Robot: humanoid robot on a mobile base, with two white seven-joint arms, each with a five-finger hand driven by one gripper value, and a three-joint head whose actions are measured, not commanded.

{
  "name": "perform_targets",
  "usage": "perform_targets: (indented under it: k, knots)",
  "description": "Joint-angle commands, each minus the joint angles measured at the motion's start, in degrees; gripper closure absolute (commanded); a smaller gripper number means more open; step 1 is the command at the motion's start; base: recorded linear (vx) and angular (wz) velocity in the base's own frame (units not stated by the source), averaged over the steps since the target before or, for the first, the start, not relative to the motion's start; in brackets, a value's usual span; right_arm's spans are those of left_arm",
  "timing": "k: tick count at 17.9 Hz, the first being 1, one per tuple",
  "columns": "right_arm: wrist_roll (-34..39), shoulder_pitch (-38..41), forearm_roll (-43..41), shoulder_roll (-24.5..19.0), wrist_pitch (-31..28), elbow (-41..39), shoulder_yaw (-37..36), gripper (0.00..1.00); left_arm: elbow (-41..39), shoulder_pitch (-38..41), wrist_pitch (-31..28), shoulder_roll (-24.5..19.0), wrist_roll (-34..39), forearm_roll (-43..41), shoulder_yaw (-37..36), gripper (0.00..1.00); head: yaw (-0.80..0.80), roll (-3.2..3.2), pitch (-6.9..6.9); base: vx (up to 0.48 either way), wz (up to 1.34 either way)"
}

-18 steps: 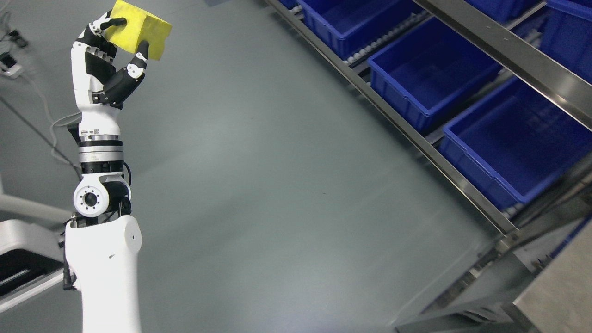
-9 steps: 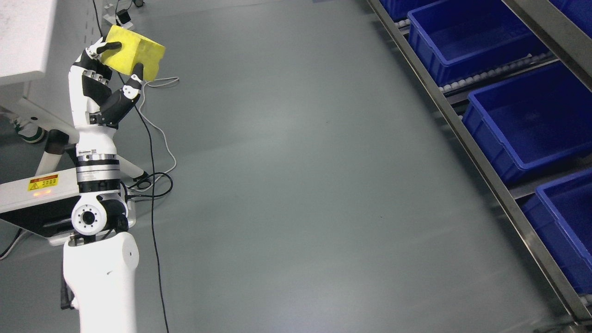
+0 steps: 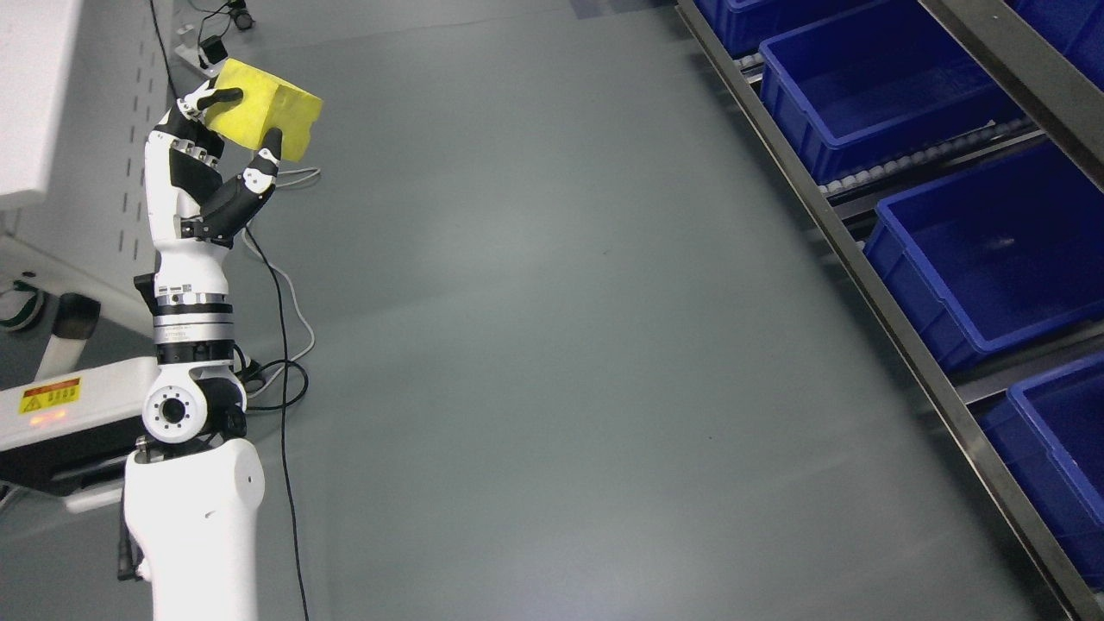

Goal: Move yellow foam block to right shelf middle
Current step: 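Lift the cube high with the left hand while turning toward the bins, then lower the cube into the blue bin and release it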

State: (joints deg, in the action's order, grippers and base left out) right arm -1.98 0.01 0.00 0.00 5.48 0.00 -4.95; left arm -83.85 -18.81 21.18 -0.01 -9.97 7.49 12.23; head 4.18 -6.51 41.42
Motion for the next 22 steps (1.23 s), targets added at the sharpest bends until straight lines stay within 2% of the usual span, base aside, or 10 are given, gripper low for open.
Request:
perform_targets:
  k: [1, 13, 22]
  knots:
    - [0.0, 0.1, 0.2, 1.0, 0.0, -1.0, -0.1, 0.0, 0.2, 0.0, 0.1, -1.0, 0.0, 0.0, -2.0, 0.8, 0.0, 0.0, 0.0, 0.271, -0.33]
    - [0.0, 0.1, 0.2, 1.0, 0.0, -1.0, -0.1, 0.0, 0.3, -2.5, -0.4, -1.0, 0.0, 0.0, -2.3, 0.79, 0.0, 0.0, 0.0, 0.364, -0.51]
    - [0.0, 0.1, 0.2, 1.0, 0.0, -1.0, 0.0, 0.0, -1.1, -2.5, -0.3, -1.0, 0.0, 0.0, -2.4, 0.79, 0.0, 0.0, 0.0, 0.42, -0.21]
